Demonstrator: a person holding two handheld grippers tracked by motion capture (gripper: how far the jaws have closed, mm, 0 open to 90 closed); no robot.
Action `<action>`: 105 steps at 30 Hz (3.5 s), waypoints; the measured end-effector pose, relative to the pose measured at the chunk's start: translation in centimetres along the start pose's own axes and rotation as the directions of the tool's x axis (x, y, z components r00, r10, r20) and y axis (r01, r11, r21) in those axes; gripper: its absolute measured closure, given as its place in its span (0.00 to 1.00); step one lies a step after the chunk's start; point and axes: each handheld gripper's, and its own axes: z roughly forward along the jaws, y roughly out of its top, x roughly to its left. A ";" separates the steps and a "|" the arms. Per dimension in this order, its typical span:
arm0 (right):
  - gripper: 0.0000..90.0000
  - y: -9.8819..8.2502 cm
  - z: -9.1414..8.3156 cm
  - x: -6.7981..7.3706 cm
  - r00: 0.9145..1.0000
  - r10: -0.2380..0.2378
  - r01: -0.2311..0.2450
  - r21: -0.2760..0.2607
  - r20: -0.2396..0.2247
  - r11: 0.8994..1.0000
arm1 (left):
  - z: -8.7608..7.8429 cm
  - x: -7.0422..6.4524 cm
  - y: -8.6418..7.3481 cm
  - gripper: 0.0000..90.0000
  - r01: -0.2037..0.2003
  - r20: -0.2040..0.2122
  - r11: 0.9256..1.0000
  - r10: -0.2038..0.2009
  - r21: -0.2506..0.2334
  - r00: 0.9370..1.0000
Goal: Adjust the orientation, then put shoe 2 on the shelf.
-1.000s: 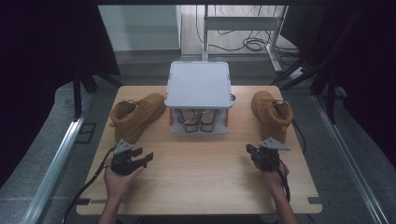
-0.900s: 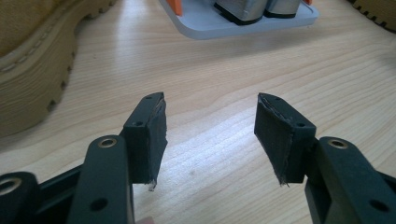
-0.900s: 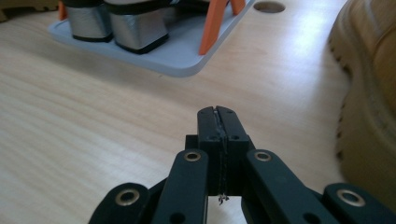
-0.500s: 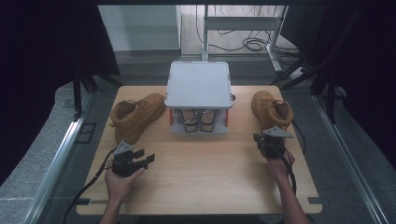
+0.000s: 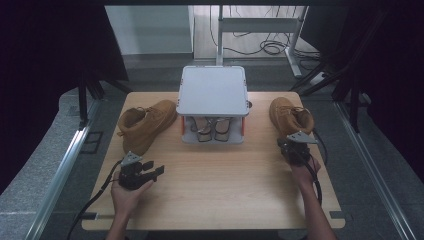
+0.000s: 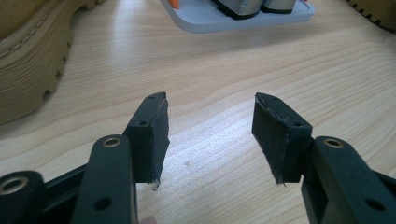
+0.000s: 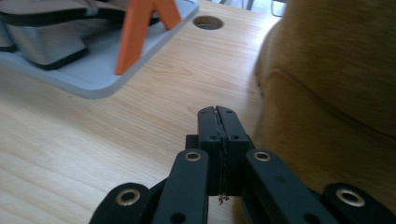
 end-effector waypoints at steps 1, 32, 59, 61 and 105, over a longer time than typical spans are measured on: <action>1.00 -0.1 0.0 -0.2 1.000 -0.002 0.002 -0.001 0.004 1.000 | 0.0 0.0 0.0 0.51 0.001 0.001 1.000 -0.001 0.004 1.000; 1.00 -0.5 -0.3 -2.1 0.999 -0.002 0.002 0.004 -0.046 1.000 | 0.2 0.2 -0.2 0.51 0.013 -0.014 1.000 -0.013 0.012 1.000; 1.00 -1.9 -1.2 -4.2 0.999 0.018 -0.017 0.032 -0.031 0.999 | -0.1 0.4 -0.1 0.51 0.031 -0.014 1.000 -0.031 -0.005 0.999; 1.00 -1.8 -1.3 -4.3 1.000 0.015 -0.014 0.038 -0.025 0.999 | -0.1 0.4 -0.1 0.51 0.031 -0.015 0.999 -0.031 -0.005 0.999; 0.99 0.5 -4.7 -3.3 0.990 0.028 -0.040 -0.088 -0.137 0.995 | -4.0 1.5 2.1 0.51 0.008 -0.052 0.993 -0.014 -0.118 0.999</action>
